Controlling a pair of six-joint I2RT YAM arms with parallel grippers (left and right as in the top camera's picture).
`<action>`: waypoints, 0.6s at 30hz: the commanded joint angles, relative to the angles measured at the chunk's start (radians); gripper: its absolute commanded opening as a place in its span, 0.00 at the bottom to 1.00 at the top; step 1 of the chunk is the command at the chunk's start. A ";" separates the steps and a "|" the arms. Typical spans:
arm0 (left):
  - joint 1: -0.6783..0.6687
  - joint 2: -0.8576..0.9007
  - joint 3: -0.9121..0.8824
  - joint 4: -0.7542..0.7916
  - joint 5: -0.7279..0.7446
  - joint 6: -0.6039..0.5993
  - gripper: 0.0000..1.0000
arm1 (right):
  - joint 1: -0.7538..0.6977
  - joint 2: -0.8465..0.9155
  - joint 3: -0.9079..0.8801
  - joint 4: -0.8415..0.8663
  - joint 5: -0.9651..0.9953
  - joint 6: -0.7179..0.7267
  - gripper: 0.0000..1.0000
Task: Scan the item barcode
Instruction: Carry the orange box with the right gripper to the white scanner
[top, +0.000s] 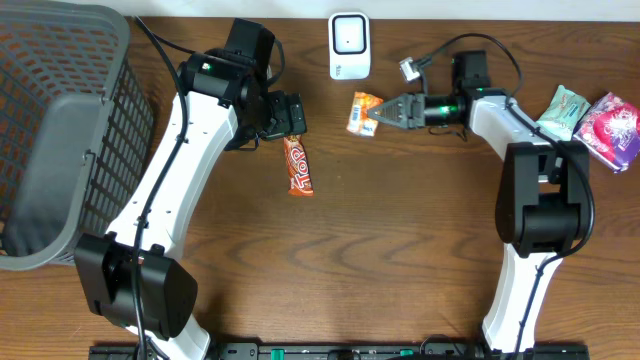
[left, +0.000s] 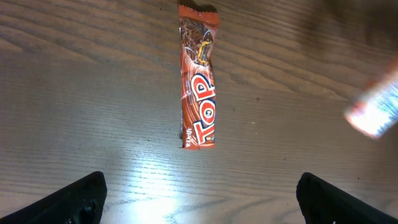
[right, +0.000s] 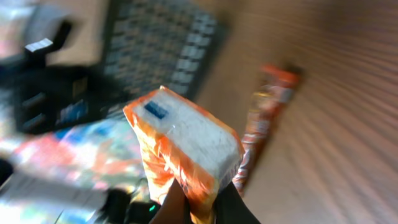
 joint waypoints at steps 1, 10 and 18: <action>0.002 0.008 -0.007 -0.002 -0.013 0.016 0.98 | 0.047 -0.034 0.057 0.008 0.367 0.247 0.01; 0.002 0.008 -0.007 -0.002 -0.013 0.016 0.98 | 0.257 -0.085 0.254 -0.070 1.482 0.068 0.01; 0.002 0.008 -0.007 -0.002 -0.013 0.016 0.98 | 0.409 -0.055 0.269 0.257 1.986 -0.391 0.01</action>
